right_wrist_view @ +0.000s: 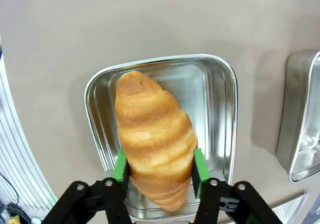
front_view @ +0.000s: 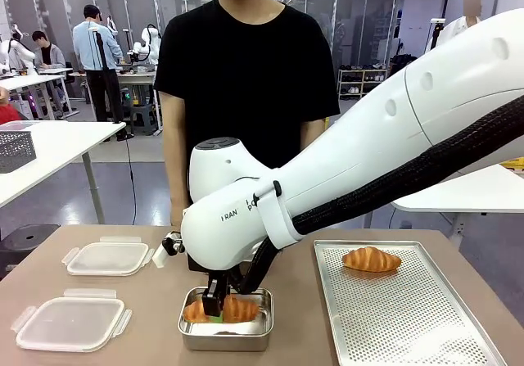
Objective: Place the bread into the airtight container.
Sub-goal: Pick up a Butter Roll and place it into an empty Airtight Container.
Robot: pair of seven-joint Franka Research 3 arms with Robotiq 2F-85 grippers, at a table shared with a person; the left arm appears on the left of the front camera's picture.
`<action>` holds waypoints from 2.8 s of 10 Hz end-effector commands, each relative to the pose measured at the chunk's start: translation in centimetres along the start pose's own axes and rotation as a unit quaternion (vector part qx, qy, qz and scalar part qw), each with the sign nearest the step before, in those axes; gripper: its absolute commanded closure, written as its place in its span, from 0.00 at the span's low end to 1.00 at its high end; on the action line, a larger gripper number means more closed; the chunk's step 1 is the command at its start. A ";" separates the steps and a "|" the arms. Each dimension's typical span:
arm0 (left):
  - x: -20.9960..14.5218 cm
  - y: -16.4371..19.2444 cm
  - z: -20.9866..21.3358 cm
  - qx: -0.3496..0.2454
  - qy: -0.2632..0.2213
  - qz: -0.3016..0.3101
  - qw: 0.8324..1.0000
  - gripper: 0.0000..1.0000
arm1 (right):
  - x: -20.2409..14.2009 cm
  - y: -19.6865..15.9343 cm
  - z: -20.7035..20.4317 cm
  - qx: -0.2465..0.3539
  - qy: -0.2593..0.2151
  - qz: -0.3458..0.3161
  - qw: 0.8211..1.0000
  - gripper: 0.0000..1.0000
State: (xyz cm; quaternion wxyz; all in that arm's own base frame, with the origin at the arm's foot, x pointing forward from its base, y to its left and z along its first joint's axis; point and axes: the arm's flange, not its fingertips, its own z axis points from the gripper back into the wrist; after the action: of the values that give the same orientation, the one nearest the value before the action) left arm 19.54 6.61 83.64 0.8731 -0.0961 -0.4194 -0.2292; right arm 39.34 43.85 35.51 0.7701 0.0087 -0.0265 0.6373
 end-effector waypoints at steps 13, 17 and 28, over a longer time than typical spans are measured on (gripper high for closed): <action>0.2 0.0 0.1 0.001 0.000 -0.001 1.000 0.00 | -0.1 -0.1 1.2 -0.009 0.011 0.008 1.000 0.02; 0.2 0.0 0.1 0.001 0.000 -0.001 1.000 0.00 | -0.1 -0.1 1.2 -0.009 0.011 0.008 1.000 0.02; 0.2 0.0 0.1 0.001 0.000 -0.001 1.000 0.00 | -4.4 -0.3 13.8 -0.019 0.015 -0.032 0.999 0.02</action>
State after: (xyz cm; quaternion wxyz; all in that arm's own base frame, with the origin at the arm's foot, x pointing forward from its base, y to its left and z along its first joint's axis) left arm 19.54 6.62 83.63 0.8731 -0.0962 -0.4195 -0.2290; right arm 38.73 40.64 46.31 0.7875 -0.0161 -0.0283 0.6155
